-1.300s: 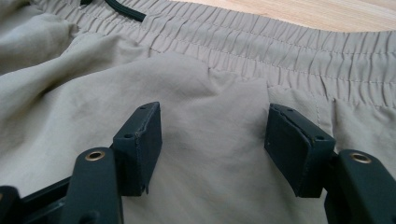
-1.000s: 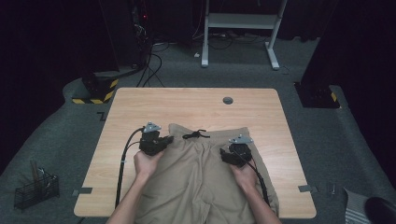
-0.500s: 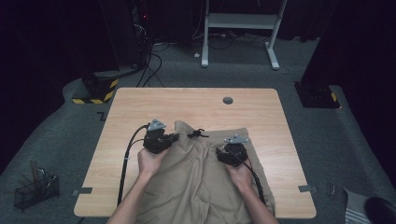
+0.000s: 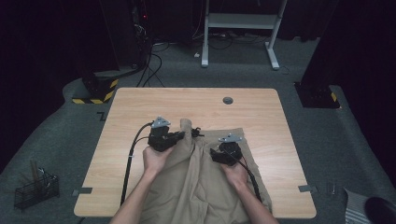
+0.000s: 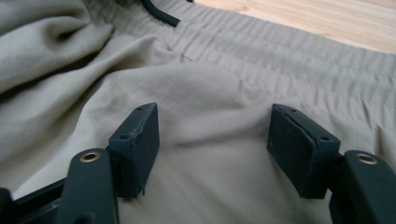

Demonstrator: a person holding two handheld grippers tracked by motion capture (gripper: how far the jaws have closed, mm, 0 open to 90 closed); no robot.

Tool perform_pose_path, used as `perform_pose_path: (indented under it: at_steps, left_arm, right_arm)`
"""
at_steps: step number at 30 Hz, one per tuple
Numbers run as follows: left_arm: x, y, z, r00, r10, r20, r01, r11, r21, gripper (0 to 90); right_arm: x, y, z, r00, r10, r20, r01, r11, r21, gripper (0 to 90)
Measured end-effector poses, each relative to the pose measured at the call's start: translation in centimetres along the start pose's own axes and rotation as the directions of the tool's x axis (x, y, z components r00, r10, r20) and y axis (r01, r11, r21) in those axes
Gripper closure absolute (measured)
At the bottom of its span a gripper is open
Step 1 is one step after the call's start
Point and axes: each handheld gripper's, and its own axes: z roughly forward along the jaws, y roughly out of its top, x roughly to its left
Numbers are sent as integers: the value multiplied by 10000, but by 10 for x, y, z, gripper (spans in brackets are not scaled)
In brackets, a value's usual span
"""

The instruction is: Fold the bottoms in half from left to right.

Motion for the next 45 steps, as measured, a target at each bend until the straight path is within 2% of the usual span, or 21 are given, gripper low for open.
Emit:
perform_pose_path:
  at_steps: [3, 7, 9, 10, 12, 14, 17, 23, 27, 34, 40, 45]
  left_arm:
    - [2, -1, -1, 9999, 50, -99, -50, 10000, 55, 874]
    - [3, -2, -1, 9998, 36, -207, -35, 10000, 64, 874]
    - [4, -2, -2, 9997, 30, -236, -28, 10000, 64, 873]
    - [4, -2, -2, 9997, 36, -243, -35, 10000, 65, 873]
    - [4, -2, -2, 9996, 71, -271, -68, 9999, 87, 874]
    - [5, -3, -2, 9996, 47, -282, -44, 9999, 106, 874]
    - [5, -2, -2, 9996, 25, -288, -23, 10000, 74, 874]
    - [5, -1, -1, 9998, -146, -116, 145, 9999, -83, 874]
    - [3, 3, 0, 9999, -30, -121, 28, 9999, -116, 874]
    - [2, 10, 1, 9999, 41, -126, -44, 9997, -239, 873]
    - [7, 13, -1, 9995, -302, 75, 305, 9985, -448, 873]
    - [4, 19, -1, 9998, -149, 113, 154, 9990, -427, 873]
  right_arm:
    - [-8, -3, -12, 9998, -40, 199, 45, 9997, -220, 327]
    - [-28, -5, -32, 9980, 46, 623, -26, 9995, -317, 312]
    - [-42, -8, -38, 9958, 236, 887, -208, 9993, -324, 303]
    - [-51, -10, -40, 9937, 494, 1001, -468, 9985, -289, 298]
    - [-66, -17, -43, 9879, 870, 1286, -845, 9961, -249, 289]
    - [-74, -22, -42, 9848, 1021, 1402, -1005, 9948, -189, 286]
    - [-80, -30, -36, 9835, 1131, 1410, -1162, 9931, 138, 283]
    - [-77, -33, -32, 9860, 1127, 1230, -1125, 9936, -82, 320]
    - [-73, -30, -30, 9871, 1064, 1197, -1061, 9943, -88, 323]
    - [-57, -23, -21, 9889, 1002, 1098, -999, 9950, -86, 332]
    - [-44, -16, -14, 9912, 870, 1000, -867, 9962, -70, 333]
    - [-37, -11, -9, 9918, 858, 952, -855, 9963, -74, 333]
